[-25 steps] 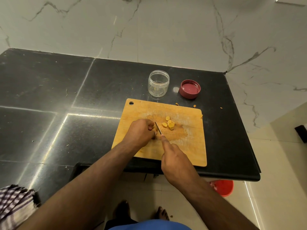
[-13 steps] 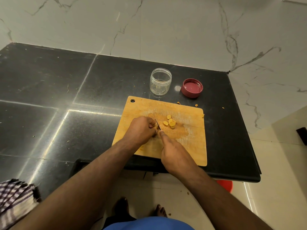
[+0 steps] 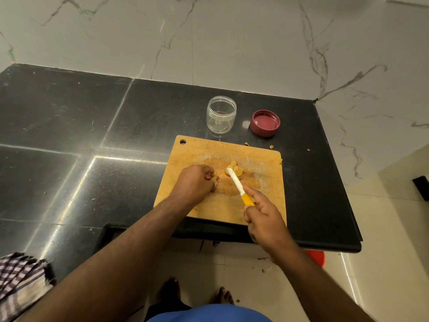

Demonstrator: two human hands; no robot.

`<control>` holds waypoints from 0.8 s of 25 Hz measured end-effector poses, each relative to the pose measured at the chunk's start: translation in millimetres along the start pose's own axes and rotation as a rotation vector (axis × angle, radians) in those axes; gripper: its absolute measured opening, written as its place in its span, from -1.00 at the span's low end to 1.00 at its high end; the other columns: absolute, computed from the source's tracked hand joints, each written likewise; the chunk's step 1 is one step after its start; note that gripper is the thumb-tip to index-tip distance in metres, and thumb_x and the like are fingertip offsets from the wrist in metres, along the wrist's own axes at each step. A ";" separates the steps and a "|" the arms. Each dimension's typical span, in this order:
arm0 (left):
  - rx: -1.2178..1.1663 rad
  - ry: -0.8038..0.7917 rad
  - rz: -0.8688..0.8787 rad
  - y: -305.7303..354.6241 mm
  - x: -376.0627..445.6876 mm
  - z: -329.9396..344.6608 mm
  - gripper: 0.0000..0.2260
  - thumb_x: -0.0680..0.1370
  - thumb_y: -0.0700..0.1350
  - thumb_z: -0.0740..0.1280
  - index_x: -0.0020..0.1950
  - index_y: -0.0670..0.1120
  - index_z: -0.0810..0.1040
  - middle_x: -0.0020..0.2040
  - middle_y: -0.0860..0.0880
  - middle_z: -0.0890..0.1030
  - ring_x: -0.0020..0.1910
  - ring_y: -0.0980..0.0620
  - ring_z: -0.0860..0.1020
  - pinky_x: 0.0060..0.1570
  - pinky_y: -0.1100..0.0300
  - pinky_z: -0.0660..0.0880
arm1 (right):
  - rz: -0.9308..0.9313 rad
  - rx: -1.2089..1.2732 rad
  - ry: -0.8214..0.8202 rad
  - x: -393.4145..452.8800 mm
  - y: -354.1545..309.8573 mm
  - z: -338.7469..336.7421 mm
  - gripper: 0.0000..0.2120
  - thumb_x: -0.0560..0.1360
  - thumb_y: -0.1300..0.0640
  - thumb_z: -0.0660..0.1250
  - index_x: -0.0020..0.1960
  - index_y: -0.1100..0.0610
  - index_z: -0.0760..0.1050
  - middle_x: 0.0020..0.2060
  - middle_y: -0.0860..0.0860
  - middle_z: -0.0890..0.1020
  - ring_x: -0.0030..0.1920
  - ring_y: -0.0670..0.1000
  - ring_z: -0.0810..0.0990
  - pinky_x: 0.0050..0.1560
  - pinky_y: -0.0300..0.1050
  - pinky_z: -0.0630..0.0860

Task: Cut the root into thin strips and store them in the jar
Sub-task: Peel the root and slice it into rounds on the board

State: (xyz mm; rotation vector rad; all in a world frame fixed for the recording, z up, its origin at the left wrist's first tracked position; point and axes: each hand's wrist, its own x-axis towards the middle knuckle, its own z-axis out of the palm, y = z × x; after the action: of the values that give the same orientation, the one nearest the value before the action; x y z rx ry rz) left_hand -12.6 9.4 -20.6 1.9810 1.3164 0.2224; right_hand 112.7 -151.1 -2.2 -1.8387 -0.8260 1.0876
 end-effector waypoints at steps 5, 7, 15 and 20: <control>-0.011 0.025 0.068 -0.8 -3.5 1.8 -0.51 0.58 -0.14 0.41 0.49 0.13 0.44 0.05 0.03 0.57 0.00 0.07 0.51 0.03 0.19 0.50 | 0.013 -0.098 -0.010 4.1 -4.0 -5.5 -0.53 0.64 0.21 0.12 0.47 -0.18 0.34 -0.17 -0.13 0.48 -0.47 -0.13 0.43 -0.48 -0.16 0.36; 0.043 0.017 0.095 -0.5 -3.3 3.6 -0.49 0.60 -0.13 0.37 0.51 0.21 0.37 0.14 0.01 0.55 0.06 0.04 0.49 0.08 0.18 0.48 | -0.085 -0.299 0.002 2.3 -6.9 -4.6 -0.54 0.66 0.17 0.12 0.50 -0.18 0.28 -0.01 -0.23 0.46 -0.23 -0.07 0.60 -0.30 -0.06 0.54; 0.096 -0.017 0.061 2.0 0.3 3.4 -0.48 0.60 -0.11 0.37 0.54 0.11 0.35 0.22 -0.01 0.53 0.11 0.02 0.51 0.14 0.13 0.51 | -0.237 -0.609 0.080 0.6 2.3 -9.8 -0.51 0.66 0.10 0.11 0.56 -0.16 0.17 0.20 -0.10 0.50 -0.10 -0.12 0.50 -0.14 -0.19 0.48; 0.049 0.019 0.032 0.7 0.1 3.8 -0.65 0.57 -0.10 0.43 0.35 -0.08 0.55 0.04 0.05 0.58 0.01 0.08 0.53 0.02 0.20 0.50 | -0.252 -0.485 0.043 -3.3 -1.1 1.3 -0.49 0.65 0.14 0.11 0.57 -0.12 0.16 0.33 -0.06 0.46 0.01 -0.08 0.52 -0.02 -0.17 0.46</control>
State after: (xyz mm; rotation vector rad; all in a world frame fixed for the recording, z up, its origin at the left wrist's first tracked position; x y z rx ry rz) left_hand -10.1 7.5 -22.8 2.0471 1.3147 0.2267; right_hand 110.0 -153.0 -0.4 -2.0642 -1.3438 0.7244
